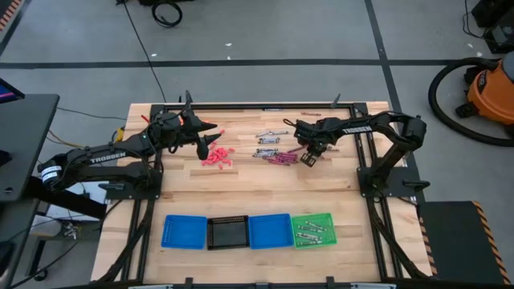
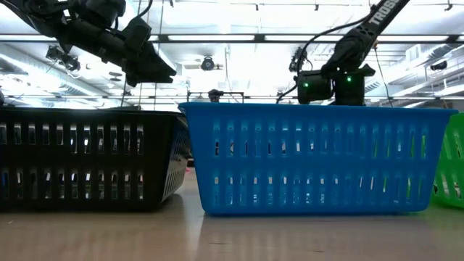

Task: Sort crayons
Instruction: Put the pink crayon into the right blue bin

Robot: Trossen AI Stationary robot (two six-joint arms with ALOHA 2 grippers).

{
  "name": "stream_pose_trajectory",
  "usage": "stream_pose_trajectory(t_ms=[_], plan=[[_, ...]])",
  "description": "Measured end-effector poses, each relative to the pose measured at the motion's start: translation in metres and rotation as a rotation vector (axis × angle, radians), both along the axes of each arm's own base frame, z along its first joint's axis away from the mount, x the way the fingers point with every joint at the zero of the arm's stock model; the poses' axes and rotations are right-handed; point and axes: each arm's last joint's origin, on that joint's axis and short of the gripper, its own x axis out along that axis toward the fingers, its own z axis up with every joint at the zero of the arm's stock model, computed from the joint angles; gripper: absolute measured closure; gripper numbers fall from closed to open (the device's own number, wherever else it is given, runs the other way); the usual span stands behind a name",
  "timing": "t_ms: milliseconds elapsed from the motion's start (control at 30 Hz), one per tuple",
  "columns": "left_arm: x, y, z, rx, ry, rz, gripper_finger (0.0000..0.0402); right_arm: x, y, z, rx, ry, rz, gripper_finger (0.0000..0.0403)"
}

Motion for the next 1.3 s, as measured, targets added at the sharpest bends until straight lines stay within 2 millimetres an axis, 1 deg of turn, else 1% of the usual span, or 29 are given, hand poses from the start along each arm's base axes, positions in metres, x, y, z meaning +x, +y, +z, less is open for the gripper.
stream_pose_trajectory(t_ms=[67, 167, 233, 333, 433, 567, 667, 800, 933, 1000, 1067, 1167, 1300], plan=[[0.000, 0.000, 0.000, 0.000, 0.000, 0.000, 0.0196, 0.000, 0.000, 0.000, 0.002, -0.002, -0.001, 0.0395], [0.000, 0.000, 0.000, 0.000, 0.000, 0.000, 0.0196, 0.001, 0.000, 0.001, 0.020, -0.012, -0.015, 0.0393], [0.000, 0.000, 0.000, -0.001, 0.002, 0.000, 0.0196, 0.003, 0.000, 0.006, 0.042, -0.017, -0.012, 0.0393], [0.000, 0.000, -0.001, -0.004, 0.008, 0.000, 0.0196, 0.006, 0.002, 0.016, 0.068, -0.023, -0.001, 0.0394], [0.000, 0.000, -0.001, -0.004, 0.007, 0.000, 0.0196, 0.013, 0.004, 0.034, 0.052, -0.094, 0.014, 0.0395], [0.000, 0.000, -0.001, -0.004, 0.007, 0.000, 0.0196, 0.020, 0.016, 0.052, 0.103, -0.186, 0.027, 0.0394], [0.000, 0.000, -0.001, -0.004, 0.007, 0.000, 0.0196, 0.030, 0.034, 0.064, 0.154, -0.279, 0.073, 0.0394], [0.000, 0.000, -0.001, -0.003, 0.006, 0.000, 0.0196, 0.050, 0.067, 0.077, 0.210, -0.461, 0.201, 0.0394], [0.000, 0.000, 0.000, -0.002, 0.005, 0.000, 0.0196, 0.070, 0.101, 0.084, 0.237, -0.623, 0.302, 0.0394], [0.000, 0.000, 0.000, -0.002, 0.005, 0.000, 0.0196, 0.077, 0.117, 0.087, 0.247, -0.688, 0.353, 0.0394], [0.000, 0.000, -0.001, -0.003, 0.005, 0.000, 0.0196, 0.083, 0.133, 0.089, 0.263, -0.745, 0.391, 0.0394], [0.000, 0.000, -0.001, -0.003, 0.005, 0.000, 0.0196, 0.088, 0.156, 0.087, 0.289, -0.783, 0.431, 0.0394], [0.000, 0.000, -0.001, -0.006, 0.011, 0.000, 0.0196, 0.095, 0.185, 0.073, 0.309, -0.775, 0.476, 0.0394]])
